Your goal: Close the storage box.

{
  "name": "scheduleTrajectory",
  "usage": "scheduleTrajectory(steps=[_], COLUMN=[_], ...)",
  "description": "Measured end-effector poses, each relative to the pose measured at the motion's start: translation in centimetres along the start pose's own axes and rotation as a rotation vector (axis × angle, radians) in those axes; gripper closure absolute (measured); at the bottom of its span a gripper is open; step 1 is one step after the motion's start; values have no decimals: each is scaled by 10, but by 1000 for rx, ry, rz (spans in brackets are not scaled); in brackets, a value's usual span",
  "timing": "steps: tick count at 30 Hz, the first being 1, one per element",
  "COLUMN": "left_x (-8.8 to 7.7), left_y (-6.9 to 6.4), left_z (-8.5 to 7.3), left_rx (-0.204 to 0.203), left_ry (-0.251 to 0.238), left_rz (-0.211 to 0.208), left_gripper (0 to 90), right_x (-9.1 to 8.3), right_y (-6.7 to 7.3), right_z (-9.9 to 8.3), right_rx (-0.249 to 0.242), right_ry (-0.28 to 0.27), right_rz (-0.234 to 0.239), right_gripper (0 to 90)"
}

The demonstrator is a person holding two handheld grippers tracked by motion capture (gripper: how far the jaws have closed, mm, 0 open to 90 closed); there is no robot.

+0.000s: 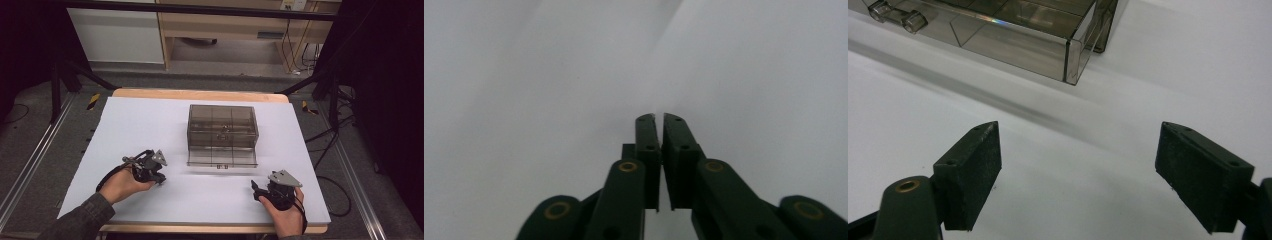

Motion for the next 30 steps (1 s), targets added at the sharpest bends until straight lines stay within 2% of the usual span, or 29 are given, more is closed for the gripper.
scheduleTrajectory(steps=[13, 19, 30], left_x=[-1, -9, -23], left_y=[2, 3, -1], left_z=[-1, 6, 25], left_rx=[2, -1, 19], left_ry=[0, -49, -130], left_rz=[21, 22, 20], left_gripper=[884, 885, 886], right_x=[0, 0, 1], right_y=[0, 0, 1], right_z=[0, 0, 0], right_rx=[-2, -3, -4], right_ry=[4, 3, 3], right_rz=[0, 1, 1], right_gripper=[190, 191, 189])
Point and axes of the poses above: each handheld gripper's, and its own axes: x roughly forward along the jaws, z roughly out of its top, y roughly to its left, the point moved 5 cm from there along x, roughly forward along the jaws, and after that the axes turned 3 degrees about y, right-handed, at the moved point
